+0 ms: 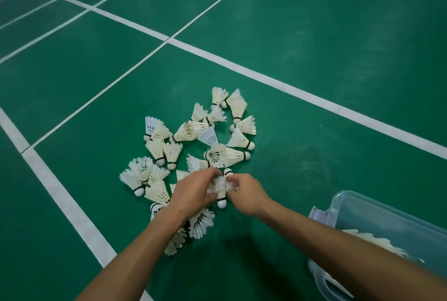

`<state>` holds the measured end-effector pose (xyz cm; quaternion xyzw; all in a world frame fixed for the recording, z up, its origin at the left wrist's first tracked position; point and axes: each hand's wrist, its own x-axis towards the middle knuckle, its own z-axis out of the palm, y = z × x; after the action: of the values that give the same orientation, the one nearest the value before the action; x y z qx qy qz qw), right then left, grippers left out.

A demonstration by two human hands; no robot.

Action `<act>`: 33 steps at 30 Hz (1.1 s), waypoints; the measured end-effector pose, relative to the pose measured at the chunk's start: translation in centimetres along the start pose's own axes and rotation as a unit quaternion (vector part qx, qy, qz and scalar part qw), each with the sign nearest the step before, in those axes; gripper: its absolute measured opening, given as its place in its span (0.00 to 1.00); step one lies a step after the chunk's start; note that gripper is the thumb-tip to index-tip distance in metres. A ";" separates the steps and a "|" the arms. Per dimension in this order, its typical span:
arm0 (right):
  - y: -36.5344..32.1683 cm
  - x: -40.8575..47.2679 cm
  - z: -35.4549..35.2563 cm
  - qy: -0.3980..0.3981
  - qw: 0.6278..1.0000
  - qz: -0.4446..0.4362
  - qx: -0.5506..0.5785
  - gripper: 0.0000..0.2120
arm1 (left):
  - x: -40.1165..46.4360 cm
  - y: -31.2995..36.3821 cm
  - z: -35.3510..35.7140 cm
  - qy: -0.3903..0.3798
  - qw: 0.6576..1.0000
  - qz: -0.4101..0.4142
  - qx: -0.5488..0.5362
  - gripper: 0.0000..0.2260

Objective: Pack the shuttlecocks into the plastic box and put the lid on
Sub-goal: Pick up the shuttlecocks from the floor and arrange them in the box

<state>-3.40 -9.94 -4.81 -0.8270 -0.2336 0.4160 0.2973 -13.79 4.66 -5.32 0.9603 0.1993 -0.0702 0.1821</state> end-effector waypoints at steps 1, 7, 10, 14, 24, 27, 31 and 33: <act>0.0 -0.3 -0.3 0.008 1.000 -0.007 0.004 0.24 | 0.0 -0.2 0.0 -0.003 1.000 0.004 -0.011 0.24; 0.2 -3.7 -3.4 0.067 0.996 -0.048 0.025 0.18 | -0.8 -0.8 -0.2 0.006 0.998 0.016 -0.061 0.14; 0.4 -6.4 -5.6 0.102 0.991 -0.072 0.056 0.16 | -1.8 -0.4 -0.8 0.039 0.992 0.007 -0.117 0.13; 1.4 -10.9 -9.4 0.170 0.974 -0.097 0.117 0.12 | -2.8 2.7 -2.9 0.070 0.975 -0.005 -0.209 0.14; 10.3 -25.0 -17.6 0.365 0.923 -0.071 0.104 0.07 | -3.7 16.7 -6.6 0.093 0.930 0.083 -0.345 0.16; 14.1 -27.4 -17.2 0.356 0.933 -0.011 0.053 0.12 | -4.2 20.1 -6.8 0.095 0.922 0.113 -0.358 0.17; 16.9 -26.9 -14.6 0.249 0.967 0.003 -0.043 0.12 | -5.4 23.0 -6.8 0.086 0.919 0.137 -0.359 0.17; 17.1 -25.2 -13.1 0.211 0.973 -0.013 -0.091 0.11 | -5.8 23.7 -6.4 0.083 0.917 0.135 -0.366 0.17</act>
<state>-3.87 -42.01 3.56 -0.9165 -0.2138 0.2053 0.2688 -9.00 -15.18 9.44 0.8467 0.0938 0.1124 0.5116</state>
